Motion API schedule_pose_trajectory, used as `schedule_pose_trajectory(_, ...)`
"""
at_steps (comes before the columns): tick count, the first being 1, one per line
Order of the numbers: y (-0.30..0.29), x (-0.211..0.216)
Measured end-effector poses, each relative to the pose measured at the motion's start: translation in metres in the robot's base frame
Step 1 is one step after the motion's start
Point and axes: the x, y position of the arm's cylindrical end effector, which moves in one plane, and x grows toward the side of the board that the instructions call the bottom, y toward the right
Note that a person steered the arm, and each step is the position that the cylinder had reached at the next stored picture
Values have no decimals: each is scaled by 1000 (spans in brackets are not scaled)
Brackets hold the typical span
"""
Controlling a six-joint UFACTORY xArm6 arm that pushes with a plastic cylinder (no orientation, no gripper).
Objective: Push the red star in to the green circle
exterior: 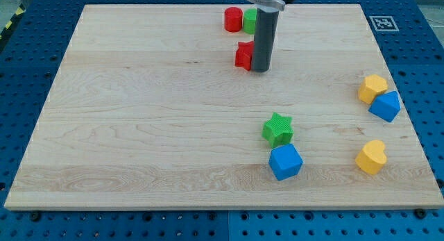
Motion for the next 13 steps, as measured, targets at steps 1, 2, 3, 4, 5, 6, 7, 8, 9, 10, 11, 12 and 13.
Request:
schedule_pose_trajectory(1, -8, 30)
schedule_pose_trajectory(2, -53, 42)
schedule_pose_trajectory(3, -53, 13)
schedule_pose_trajectory(4, -53, -12)
schedule_pose_trajectory(5, -53, -6)
schedule_pose_trajectory(6, -49, 16)
schedule_pose_trajectory(7, -38, -11)
schedule_pose_trajectory(8, -35, -57)
schedule_pose_trajectory(9, -35, -56)
schedule_pose_trajectory(10, -35, -39)
schedule_pose_trajectory(11, -23, -30)
schedule_pose_trajectory(12, -1, -34)
schedule_pose_trajectory(13, 6, -49)
